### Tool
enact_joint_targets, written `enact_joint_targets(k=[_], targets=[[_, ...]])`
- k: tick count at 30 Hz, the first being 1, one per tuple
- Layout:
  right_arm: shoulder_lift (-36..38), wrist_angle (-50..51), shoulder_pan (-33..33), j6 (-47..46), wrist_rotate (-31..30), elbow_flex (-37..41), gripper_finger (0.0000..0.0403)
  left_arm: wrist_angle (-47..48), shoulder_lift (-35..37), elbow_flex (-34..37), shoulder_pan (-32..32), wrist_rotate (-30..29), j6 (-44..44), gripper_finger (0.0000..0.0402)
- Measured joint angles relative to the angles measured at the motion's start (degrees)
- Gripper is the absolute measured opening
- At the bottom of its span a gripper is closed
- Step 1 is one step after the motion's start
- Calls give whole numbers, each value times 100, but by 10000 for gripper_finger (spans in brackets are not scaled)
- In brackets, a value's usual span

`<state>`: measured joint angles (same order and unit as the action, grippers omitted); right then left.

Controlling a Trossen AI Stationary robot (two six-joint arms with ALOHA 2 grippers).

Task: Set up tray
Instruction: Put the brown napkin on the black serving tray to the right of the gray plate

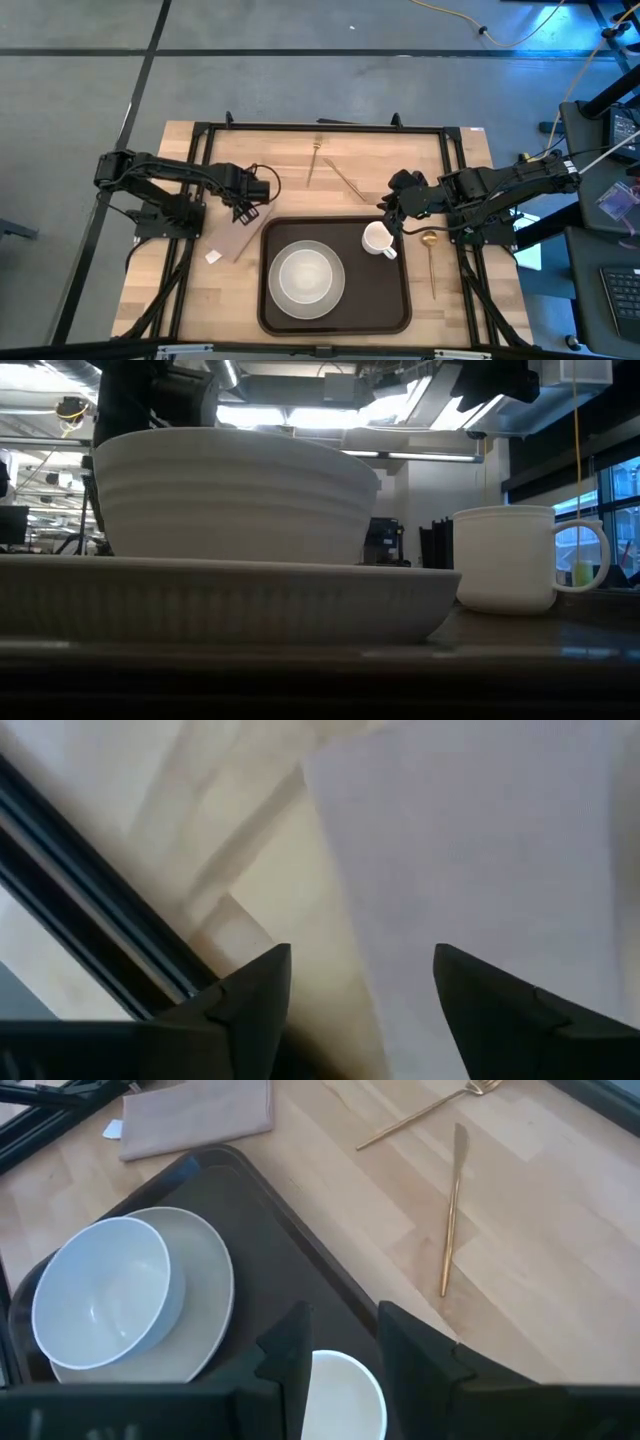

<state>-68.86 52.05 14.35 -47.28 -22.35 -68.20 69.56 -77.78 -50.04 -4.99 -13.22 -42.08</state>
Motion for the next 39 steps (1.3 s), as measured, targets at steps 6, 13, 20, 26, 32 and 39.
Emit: enact_joint_targets(k=[6,13,20,26,32,39], targets=[[0,0,1,-29,1,1,117,90,0,0,0,231,-519,235],[0,0,2,-30,2,2,117,-340,0,0,0,446,612,236],[0,0,2,-45,7,0,117,-548,-148,-4,-39,596,297,234],[0,0,1,-34,7,0,117,-846,-501,388,-37,971,80,235],[0,3,1,-16,7,1,117,-1892,-603,1159,-37,1490,-266,235],[0,6,0,-5,4,2,117,-2129,-540,1476,-37,1549,-575,228]])
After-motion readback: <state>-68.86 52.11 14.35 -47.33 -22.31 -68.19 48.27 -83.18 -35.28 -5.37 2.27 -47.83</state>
